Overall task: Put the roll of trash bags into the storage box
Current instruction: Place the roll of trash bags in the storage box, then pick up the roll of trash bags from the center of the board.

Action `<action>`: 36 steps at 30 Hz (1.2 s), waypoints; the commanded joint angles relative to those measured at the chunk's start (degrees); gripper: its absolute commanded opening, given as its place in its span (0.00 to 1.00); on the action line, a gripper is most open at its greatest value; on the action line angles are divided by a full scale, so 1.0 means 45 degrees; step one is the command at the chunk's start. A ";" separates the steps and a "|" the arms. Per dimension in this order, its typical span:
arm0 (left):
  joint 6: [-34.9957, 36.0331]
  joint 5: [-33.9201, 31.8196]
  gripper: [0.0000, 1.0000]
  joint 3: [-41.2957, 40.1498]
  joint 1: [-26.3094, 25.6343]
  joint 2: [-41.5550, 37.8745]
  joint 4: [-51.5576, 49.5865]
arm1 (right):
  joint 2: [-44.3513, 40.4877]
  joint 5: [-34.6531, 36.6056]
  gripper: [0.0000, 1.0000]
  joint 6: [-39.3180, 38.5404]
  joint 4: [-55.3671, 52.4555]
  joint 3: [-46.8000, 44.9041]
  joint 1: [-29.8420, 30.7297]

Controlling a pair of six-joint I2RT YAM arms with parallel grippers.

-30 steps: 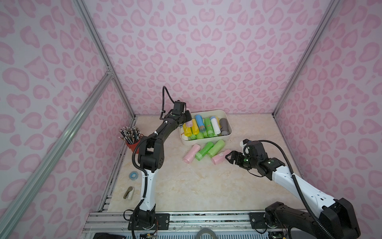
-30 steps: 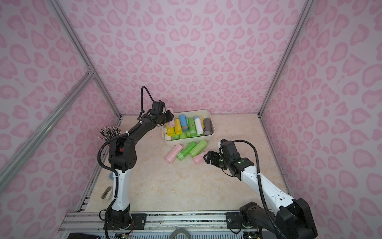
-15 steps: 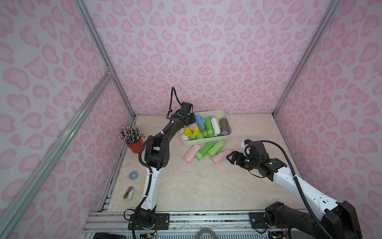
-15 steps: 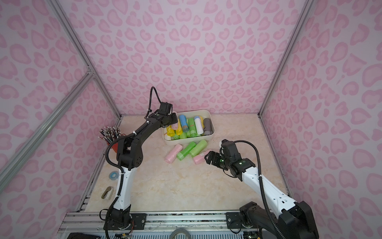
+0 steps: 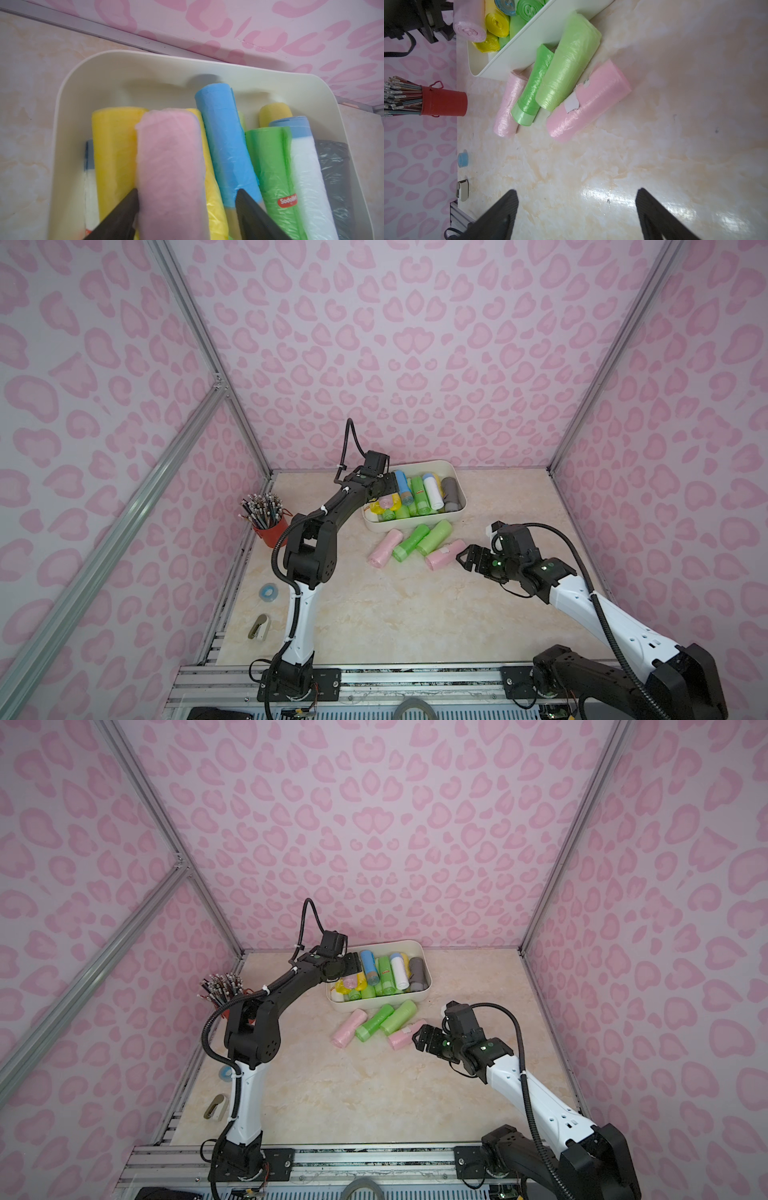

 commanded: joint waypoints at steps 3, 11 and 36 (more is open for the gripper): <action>0.0082 -0.0747 0.99 -0.0539 -0.0534 -0.0779 0.0873 | -0.0055 -0.0086 0.90 -0.0090 -0.0667 0.0162 0.0005; -0.0105 -0.1320 1.00 -0.3075 -0.1062 -0.2595 0.2389 | 0.0288 0.0378 0.90 -0.0609 -0.2449 0.1047 0.0005; -0.0854 -0.1892 1.00 -1.0743 -0.1405 -1.1314 0.5133 | 0.2006 0.1742 0.90 0.0162 -0.2251 0.1422 0.1232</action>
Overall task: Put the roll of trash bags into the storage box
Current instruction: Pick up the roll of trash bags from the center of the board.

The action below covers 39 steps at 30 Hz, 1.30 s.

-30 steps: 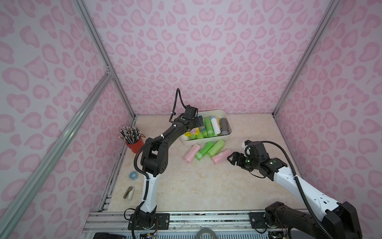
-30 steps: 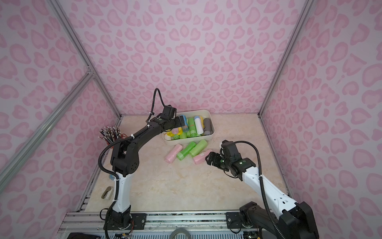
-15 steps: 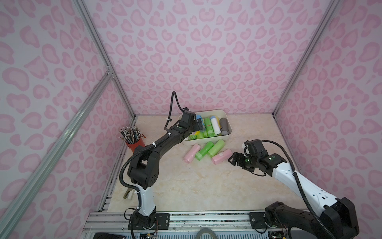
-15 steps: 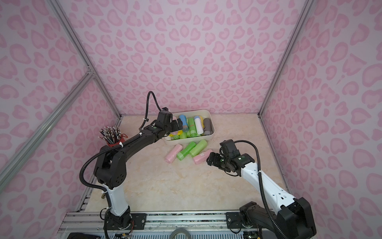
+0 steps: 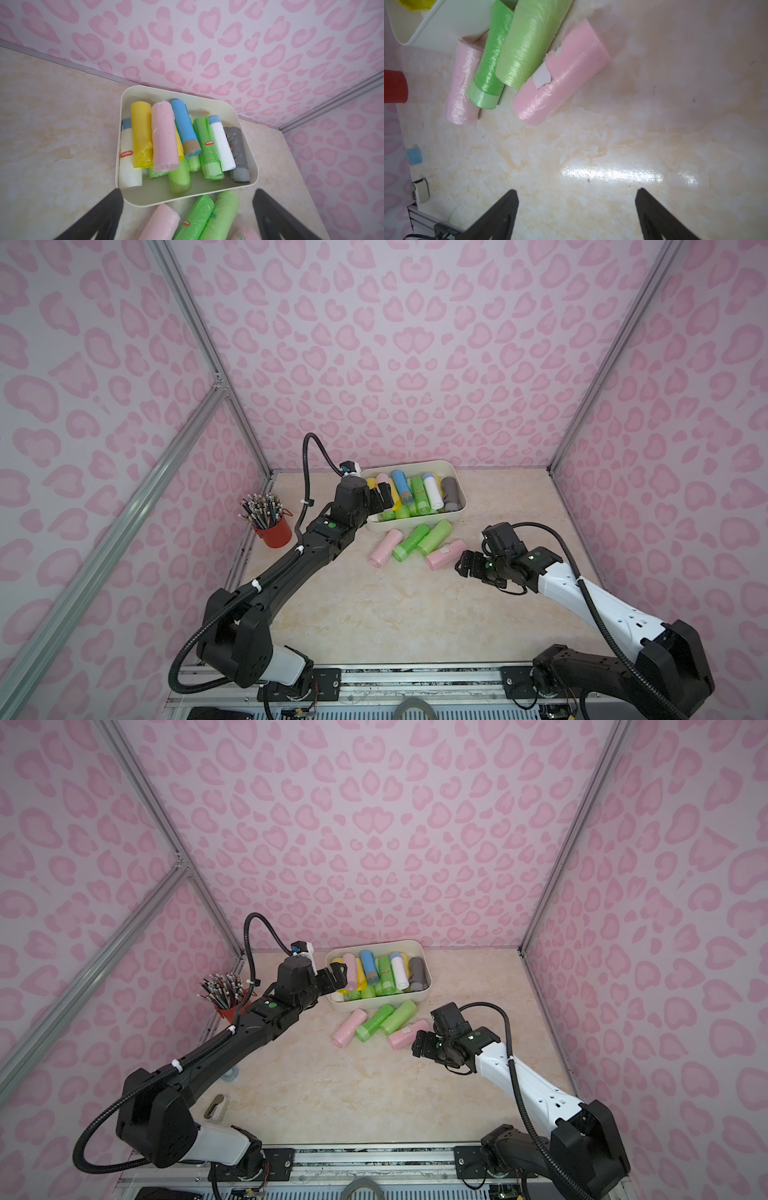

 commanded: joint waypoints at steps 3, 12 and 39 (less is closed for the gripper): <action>-0.0135 -0.0457 0.99 -0.1823 -0.0178 -0.2095 0.0803 | 0.1253 0.0459 0.91 0.0214 0.0166 0.0437 0.0322; -0.1013 -0.0613 1.00 -0.4270 -0.0396 -0.4771 0.0743 | 0.2400 0.2187 0.98 0.1174 0.0552 0.0718 0.0708; -0.0861 -0.0678 1.00 -0.4851 -0.0745 -0.5284 0.0419 | 0.5670 0.2294 0.95 0.3927 0.4538 0.0650 0.0670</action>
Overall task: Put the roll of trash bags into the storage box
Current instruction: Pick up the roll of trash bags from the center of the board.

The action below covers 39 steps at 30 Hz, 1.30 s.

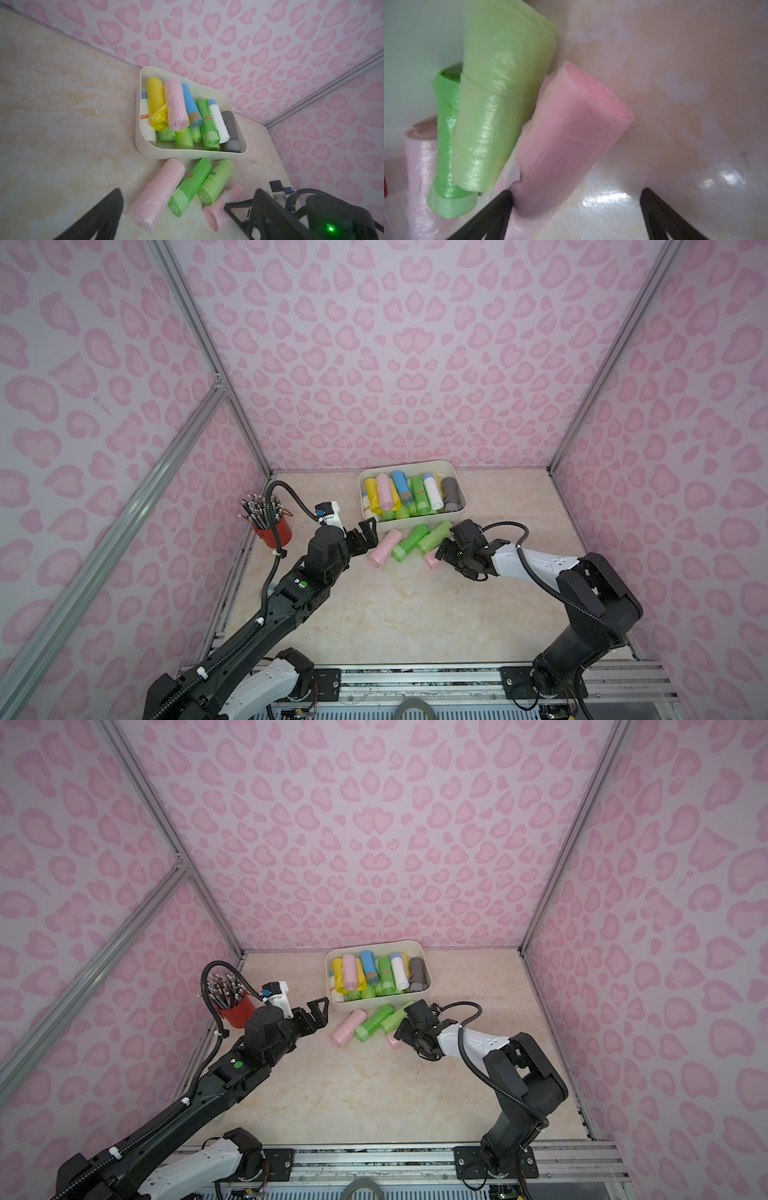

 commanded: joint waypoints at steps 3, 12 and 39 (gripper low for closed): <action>0.0178 -0.0036 0.99 0.0037 0.0008 0.0084 0.0228 | 0.0112 0.0485 0.93 0.0202 -0.0182 -0.0479 -0.0019; 0.0548 -0.0164 0.99 0.0219 0.0027 0.0765 0.0335 | -0.0003 0.0853 0.90 0.0241 -0.0262 -0.0929 -0.0038; 0.0819 -0.0627 0.99 -0.0039 0.0027 0.0979 0.0163 | 0.0832 0.1174 0.98 0.0191 -0.1029 0.0825 0.0022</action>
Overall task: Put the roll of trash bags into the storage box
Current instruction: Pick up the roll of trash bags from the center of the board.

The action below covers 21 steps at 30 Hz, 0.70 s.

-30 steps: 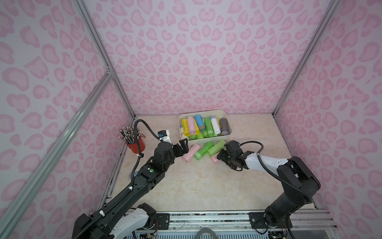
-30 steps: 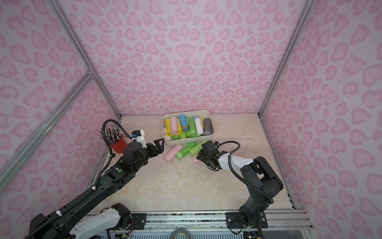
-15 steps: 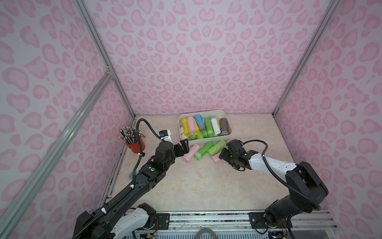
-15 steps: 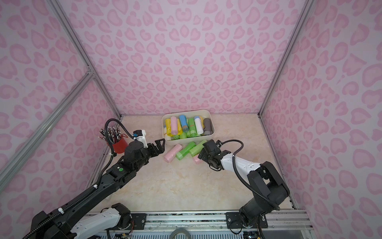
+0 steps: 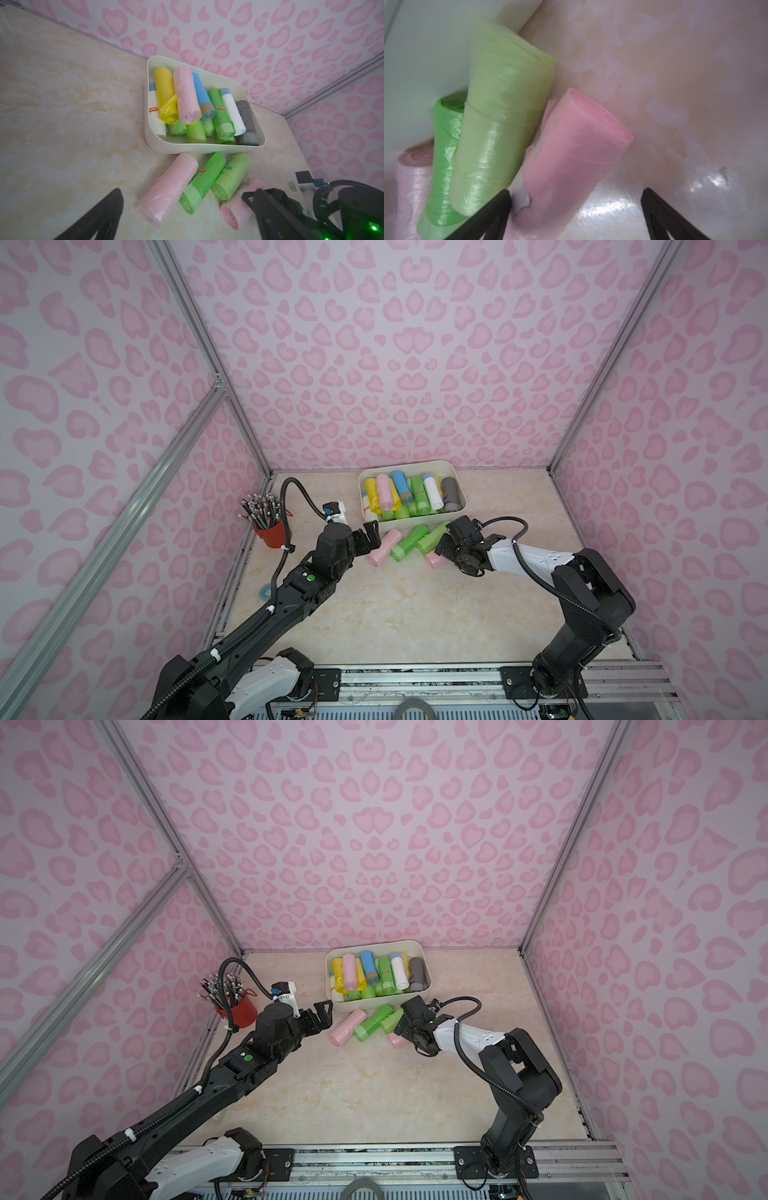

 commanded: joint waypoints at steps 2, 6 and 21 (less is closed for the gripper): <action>0.0255 -0.0414 0.99 -0.0116 0.0027 0.0010 0.0232 | 0.0371 -0.0045 0.97 0.0105 -0.0424 -0.0137 -0.0092; 0.0442 -0.0534 1.00 -0.0069 0.0027 0.0227 0.0256 | 0.0426 0.0123 0.94 0.0043 -0.0521 -0.0356 -0.0131; 0.0735 -0.0263 1.00 0.0598 0.0710 0.1858 0.1294 | 0.0348 -0.0398 0.47 -0.1056 -0.1003 -0.0946 -0.0433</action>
